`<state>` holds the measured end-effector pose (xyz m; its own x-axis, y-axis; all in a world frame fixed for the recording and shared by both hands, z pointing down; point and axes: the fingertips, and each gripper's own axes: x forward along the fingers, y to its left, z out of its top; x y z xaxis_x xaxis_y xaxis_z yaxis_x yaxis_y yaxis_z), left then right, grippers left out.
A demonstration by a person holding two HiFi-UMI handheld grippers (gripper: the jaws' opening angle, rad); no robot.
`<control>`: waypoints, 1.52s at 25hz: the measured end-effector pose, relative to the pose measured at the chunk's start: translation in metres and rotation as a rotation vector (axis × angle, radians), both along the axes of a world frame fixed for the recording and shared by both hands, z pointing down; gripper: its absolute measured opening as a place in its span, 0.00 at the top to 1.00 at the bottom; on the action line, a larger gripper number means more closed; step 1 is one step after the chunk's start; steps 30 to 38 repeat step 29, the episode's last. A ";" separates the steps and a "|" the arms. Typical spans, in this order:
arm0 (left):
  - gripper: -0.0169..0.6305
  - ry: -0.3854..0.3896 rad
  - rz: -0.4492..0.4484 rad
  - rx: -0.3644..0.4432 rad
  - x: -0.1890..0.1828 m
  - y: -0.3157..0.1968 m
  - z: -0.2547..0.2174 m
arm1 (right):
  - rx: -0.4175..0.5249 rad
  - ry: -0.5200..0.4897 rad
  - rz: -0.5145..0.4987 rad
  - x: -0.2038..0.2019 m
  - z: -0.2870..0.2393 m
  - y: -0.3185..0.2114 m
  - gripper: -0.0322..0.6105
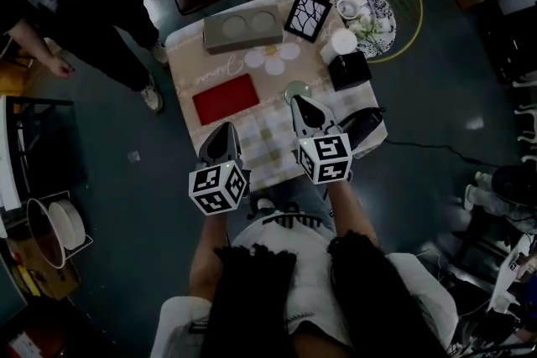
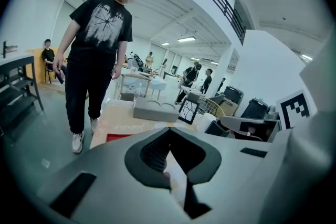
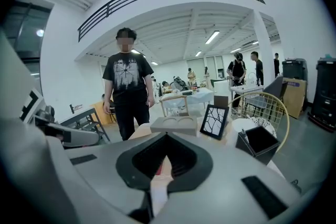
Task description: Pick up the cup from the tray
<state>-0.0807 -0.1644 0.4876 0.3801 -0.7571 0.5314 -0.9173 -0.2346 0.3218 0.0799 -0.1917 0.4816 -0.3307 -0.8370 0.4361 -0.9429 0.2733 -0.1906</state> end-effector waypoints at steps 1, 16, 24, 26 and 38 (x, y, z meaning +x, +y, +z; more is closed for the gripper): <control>0.96 0.004 0.003 0.003 0.001 0.001 -0.001 | -0.006 0.000 -0.002 -0.002 0.000 0.001 0.94; 0.96 0.016 0.039 0.033 0.005 0.007 -0.012 | -0.006 0.049 -0.030 -0.021 -0.006 0.016 0.94; 0.96 -0.008 0.086 0.042 0.014 0.016 -0.015 | -0.011 0.067 -0.038 -0.020 -0.006 0.024 0.94; 0.96 -0.013 0.104 0.047 0.017 0.019 -0.016 | -0.012 0.073 -0.040 -0.020 -0.006 0.027 0.94; 0.96 -0.014 0.112 0.046 0.018 0.023 -0.016 | -0.013 0.077 -0.042 -0.023 -0.006 0.030 0.94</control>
